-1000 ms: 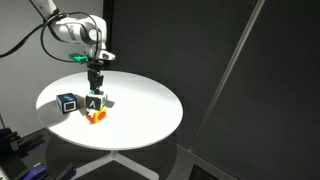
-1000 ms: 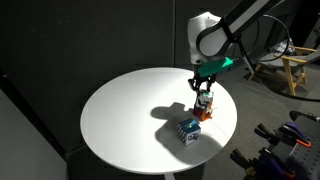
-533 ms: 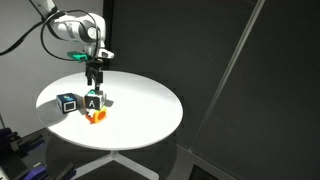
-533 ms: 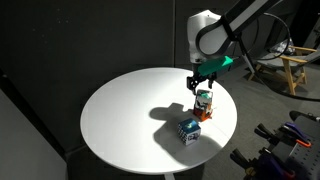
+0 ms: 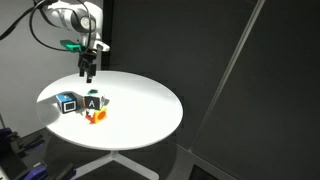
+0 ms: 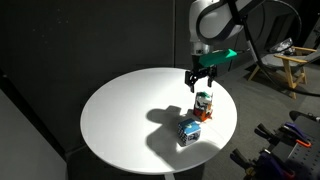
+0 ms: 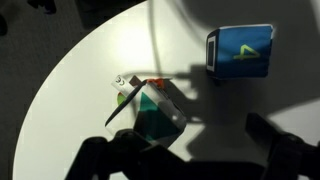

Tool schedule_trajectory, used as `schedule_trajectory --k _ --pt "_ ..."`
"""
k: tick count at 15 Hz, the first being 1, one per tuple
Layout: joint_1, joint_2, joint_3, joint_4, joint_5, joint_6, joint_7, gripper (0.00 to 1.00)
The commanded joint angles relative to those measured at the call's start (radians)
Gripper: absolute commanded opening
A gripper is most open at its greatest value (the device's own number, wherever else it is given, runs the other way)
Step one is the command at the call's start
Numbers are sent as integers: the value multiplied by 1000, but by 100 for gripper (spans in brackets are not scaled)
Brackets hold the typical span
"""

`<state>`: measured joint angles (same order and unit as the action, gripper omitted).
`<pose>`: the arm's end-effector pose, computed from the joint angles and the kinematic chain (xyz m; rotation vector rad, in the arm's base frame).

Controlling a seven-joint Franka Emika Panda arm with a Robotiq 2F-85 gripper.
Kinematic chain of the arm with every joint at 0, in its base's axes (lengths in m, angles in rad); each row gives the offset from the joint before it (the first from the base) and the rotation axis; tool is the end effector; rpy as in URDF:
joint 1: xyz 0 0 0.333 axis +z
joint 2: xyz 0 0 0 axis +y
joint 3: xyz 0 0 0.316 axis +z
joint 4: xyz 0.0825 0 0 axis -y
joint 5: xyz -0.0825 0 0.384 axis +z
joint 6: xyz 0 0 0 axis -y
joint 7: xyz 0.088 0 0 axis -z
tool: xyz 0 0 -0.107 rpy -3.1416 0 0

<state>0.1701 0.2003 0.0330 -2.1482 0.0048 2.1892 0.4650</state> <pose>0.5339 0.1100 0.2961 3.0629 -0.4084 -0.2381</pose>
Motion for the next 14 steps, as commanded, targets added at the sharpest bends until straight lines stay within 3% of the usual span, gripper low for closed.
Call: schedule_trajectory --k 1,14 --pt "-13 -76 25 -63 44 14 -43 100" --pt "-3 -143 100 -210 30 183 -278 100"
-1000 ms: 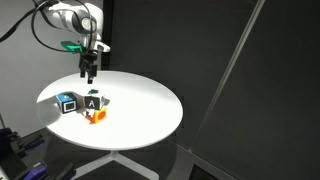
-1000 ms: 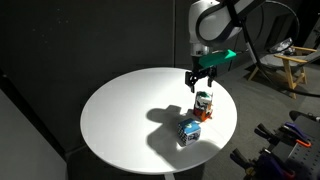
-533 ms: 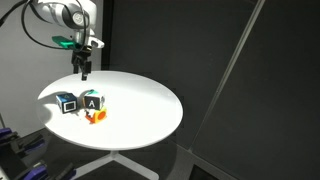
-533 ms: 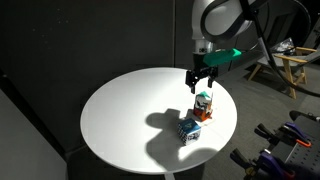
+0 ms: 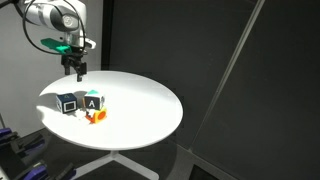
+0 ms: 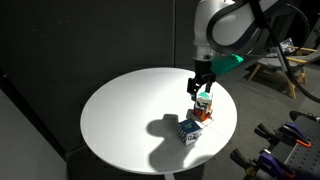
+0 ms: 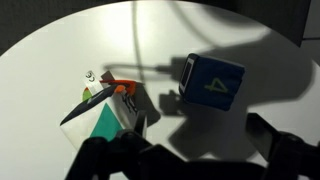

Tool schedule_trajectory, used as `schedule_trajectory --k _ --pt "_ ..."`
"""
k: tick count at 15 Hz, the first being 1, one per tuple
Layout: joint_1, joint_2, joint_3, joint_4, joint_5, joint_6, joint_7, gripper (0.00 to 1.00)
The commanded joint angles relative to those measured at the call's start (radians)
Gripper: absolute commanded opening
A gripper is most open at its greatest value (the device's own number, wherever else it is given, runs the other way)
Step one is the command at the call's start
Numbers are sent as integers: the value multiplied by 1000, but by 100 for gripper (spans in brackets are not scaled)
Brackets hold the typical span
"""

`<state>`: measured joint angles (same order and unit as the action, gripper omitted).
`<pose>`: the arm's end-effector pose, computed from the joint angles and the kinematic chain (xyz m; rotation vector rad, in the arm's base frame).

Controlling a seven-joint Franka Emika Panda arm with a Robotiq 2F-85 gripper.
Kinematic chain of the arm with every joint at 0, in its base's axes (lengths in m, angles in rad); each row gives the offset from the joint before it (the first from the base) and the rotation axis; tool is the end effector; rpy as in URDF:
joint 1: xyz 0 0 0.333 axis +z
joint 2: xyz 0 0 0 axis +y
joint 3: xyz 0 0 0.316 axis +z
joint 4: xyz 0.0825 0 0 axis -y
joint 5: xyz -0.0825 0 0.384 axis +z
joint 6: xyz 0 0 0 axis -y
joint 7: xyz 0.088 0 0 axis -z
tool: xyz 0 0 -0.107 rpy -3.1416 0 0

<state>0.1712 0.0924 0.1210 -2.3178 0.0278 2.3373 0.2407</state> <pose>0.4874 0.1472 0.2966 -3.1285 -0.0491 0.1218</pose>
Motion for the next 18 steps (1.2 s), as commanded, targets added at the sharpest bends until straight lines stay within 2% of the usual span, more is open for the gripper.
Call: schedule_trajectory --k 1,2,9,18 --pt "-9 -29 12 -35 11 35 -67 100" --pt "-4 0 11 -11 0 18 -25 100" --pt "-5 0 12 -14 0 23 -44 100" --pt "15 12 21 -42 5 56 67 100"
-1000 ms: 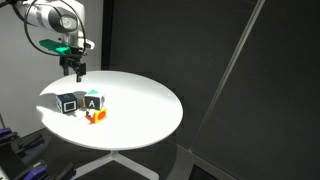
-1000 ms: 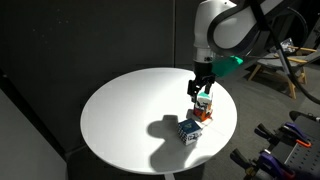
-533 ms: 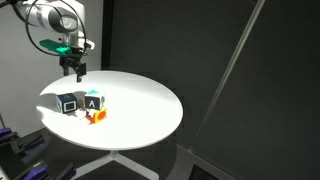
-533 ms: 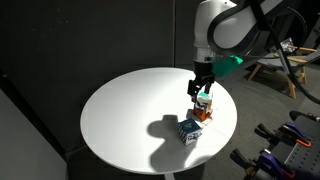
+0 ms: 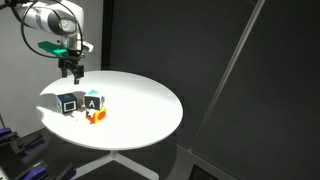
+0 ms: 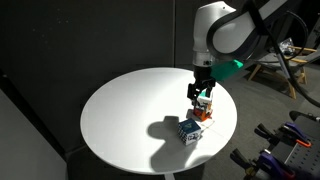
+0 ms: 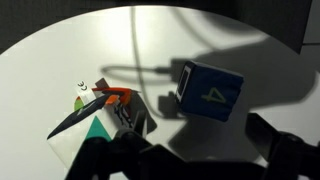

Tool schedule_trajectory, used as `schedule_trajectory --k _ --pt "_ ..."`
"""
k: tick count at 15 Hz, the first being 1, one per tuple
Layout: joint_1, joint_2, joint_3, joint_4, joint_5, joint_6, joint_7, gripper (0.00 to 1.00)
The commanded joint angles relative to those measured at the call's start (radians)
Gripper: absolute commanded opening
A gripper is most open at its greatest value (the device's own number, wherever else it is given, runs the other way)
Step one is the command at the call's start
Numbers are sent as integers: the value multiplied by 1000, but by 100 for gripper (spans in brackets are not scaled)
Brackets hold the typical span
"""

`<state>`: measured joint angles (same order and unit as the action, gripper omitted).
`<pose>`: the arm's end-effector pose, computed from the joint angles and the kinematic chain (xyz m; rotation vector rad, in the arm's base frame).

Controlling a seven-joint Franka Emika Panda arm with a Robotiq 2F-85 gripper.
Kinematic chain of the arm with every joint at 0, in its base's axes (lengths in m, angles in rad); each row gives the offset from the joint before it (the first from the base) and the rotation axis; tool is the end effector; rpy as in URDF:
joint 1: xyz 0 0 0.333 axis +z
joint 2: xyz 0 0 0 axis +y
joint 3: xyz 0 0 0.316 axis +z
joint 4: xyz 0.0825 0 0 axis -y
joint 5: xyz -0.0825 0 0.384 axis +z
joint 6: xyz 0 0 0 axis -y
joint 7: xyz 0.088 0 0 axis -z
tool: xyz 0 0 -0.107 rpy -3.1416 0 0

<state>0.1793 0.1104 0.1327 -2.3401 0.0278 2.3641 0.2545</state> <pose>0.4791 0.1553 0.2810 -3.1298 -0.0574 0.1432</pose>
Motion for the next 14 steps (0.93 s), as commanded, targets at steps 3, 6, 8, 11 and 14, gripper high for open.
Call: schedule_trajectory --k 3,6,8,11,14 --pt "22 17 13 -20 1 54 102 100" --pt "37 55 14 -20 -7 106 136 100" --pt "48 85 13 -18 -9 147 152 100" --pt "69 130 8 -12 -16 197 174 100" --pt "96 164 1 -9 -27 229 199 100"
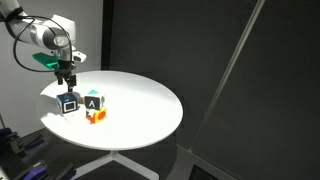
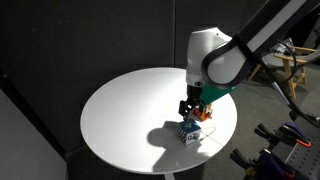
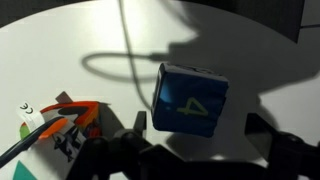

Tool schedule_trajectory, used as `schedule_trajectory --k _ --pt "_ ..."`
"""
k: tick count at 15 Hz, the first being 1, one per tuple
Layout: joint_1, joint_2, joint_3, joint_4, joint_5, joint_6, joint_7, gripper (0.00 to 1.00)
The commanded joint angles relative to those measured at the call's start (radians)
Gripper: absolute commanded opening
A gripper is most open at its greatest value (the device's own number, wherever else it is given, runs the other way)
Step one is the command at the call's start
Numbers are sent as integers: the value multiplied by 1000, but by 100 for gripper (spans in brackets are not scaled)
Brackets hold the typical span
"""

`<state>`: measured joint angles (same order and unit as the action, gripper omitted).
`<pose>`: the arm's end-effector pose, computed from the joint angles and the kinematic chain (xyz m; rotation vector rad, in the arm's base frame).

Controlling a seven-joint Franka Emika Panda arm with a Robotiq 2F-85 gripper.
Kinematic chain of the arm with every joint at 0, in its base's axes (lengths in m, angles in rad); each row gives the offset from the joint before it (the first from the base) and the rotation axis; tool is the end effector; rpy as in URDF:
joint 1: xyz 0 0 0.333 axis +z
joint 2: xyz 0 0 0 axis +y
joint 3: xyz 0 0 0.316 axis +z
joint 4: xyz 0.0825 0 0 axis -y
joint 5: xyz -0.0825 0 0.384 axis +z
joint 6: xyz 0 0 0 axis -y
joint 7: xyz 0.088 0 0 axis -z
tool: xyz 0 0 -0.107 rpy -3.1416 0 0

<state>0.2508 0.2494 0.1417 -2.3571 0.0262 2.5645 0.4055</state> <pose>0.4693 0.1957 0.2213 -3.1103 0.0605 0.0867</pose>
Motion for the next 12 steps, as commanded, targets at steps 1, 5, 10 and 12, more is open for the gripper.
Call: schedule_trajectory --k 1,5,10,12 --pt "35 34 -11 9 -30 34 57 100" --pt "64 61 -22 15 -51 48 82 100" --pt "82 78 -40 20 -79 43 86 100" --pt "85 83 -47 22 -91 42 86 100"
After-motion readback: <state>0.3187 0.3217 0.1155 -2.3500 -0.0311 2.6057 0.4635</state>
